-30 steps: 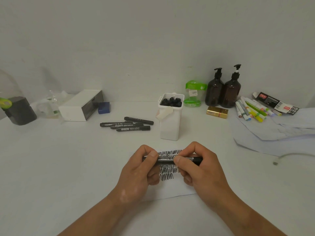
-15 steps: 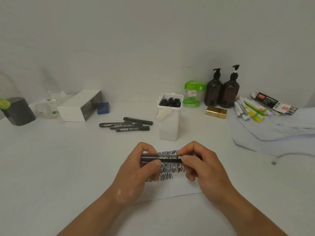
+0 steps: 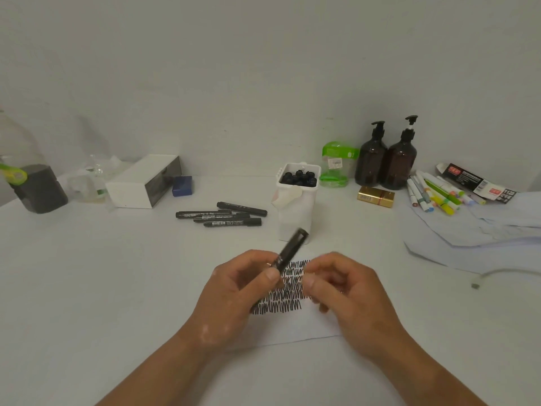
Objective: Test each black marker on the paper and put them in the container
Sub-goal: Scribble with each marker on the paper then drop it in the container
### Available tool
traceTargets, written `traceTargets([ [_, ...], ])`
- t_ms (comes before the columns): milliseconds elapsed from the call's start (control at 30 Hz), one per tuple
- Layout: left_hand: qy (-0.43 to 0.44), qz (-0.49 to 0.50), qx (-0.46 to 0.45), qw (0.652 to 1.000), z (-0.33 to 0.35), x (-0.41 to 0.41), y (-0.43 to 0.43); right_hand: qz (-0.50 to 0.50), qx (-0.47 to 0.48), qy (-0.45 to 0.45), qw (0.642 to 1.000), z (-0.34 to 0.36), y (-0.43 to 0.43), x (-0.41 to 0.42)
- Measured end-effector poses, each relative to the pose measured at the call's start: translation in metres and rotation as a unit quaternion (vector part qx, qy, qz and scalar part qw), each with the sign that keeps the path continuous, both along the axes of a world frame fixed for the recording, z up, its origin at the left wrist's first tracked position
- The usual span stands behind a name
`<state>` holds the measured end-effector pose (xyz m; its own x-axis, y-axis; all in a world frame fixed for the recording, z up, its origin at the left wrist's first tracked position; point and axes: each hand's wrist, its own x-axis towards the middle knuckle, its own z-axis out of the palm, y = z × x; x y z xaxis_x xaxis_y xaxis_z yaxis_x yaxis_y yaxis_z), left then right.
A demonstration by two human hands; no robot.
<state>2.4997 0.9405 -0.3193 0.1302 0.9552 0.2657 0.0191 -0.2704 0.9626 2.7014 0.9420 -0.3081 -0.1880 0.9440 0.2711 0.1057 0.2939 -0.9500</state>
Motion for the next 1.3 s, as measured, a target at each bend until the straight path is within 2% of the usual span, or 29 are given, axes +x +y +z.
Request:
traceTargets([
  [67, 0.037, -0.010, 0.000, 0.999, 0.000, -0.001, -0.001, 0.033, -0.026, 0.056, 0.998, 0.002, 0.002, 0.005],
  [167, 0.074, -0.034, 0.000, 0.997, -0.004, 0.000, 0.000, 0.058, -0.027, 0.042, 0.997, 0.000, 0.002, 0.005],
  [233, 0.079, -0.035, -0.001, 0.996, -0.006, -0.002, 0.002, 0.039, -0.016, 0.025, 0.999, 0.000, 0.002, 0.004],
  [300, 0.055, -0.022, -0.011, 0.998, -0.007, -0.007, 0.004, -0.008, -0.017, 0.048, 0.999, 0.001, 0.007, 0.009],
  [467, -0.060, 0.121, -0.030, 0.990, -0.014, -0.024, 0.018, -0.158, -0.057, 0.179, 0.969, 0.006, 0.022, 0.037],
  [600, 0.006, 0.233, 0.000, 0.972, -0.019, -0.035, 0.026, -0.238, -0.033, 0.189, 0.952, 0.023, 0.030, 0.049],
  [733, 0.051, 0.280, 0.007, 0.958, -0.023, -0.035, 0.031, -0.277, 0.099, 0.104, 0.950, 0.077, 0.052, 0.048],
  [867, 0.061, 0.277, 0.008, 0.959, -0.025, -0.033, 0.034, -0.306, 0.193, -0.088, 0.928, 0.129, 0.099, 0.038],
  [1033, 0.075, 0.278, 0.014, 0.957, -0.024, -0.033, 0.035, -0.280, 0.205, -0.285, 0.894, 0.149, 0.153, 0.018],
  [1300, 0.075, 0.274, 0.015, 0.959, -0.023, -0.033, 0.036, -0.226, 0.158, -0.484, 0.831, 0.140, 0.196, -0.009],
])
